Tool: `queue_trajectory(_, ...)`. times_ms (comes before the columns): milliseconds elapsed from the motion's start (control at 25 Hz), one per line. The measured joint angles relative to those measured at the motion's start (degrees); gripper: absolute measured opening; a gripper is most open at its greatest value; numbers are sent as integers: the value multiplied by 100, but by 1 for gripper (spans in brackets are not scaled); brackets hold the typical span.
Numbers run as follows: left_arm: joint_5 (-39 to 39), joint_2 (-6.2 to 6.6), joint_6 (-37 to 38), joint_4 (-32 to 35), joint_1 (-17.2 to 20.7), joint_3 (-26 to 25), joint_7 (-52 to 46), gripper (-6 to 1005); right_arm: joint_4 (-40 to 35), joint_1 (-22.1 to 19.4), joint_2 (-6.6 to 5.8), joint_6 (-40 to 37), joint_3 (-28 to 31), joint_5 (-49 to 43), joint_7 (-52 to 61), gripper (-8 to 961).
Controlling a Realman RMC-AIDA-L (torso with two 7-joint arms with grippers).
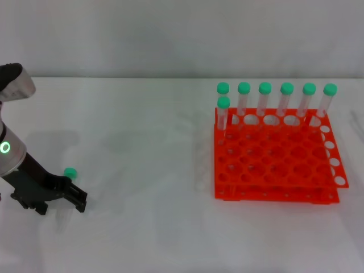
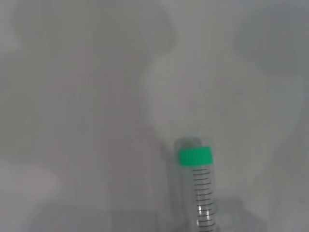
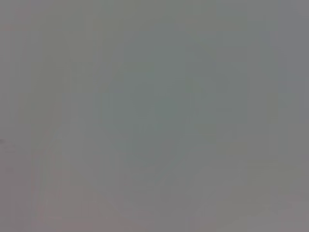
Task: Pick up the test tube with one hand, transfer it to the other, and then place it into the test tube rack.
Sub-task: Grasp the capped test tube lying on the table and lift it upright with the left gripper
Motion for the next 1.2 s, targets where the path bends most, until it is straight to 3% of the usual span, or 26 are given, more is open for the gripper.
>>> queue_trajectory(960, 51, 107, 31, -262, -19, 1, -227, 852, 16, -41, 0, -23, 2, 0, 6, 819)
queue_trajectory(1200, 47, 110, 108, -276, -52, 32, -232, 652, 6, -67, 0, -43, 2, 0, 6, 819)
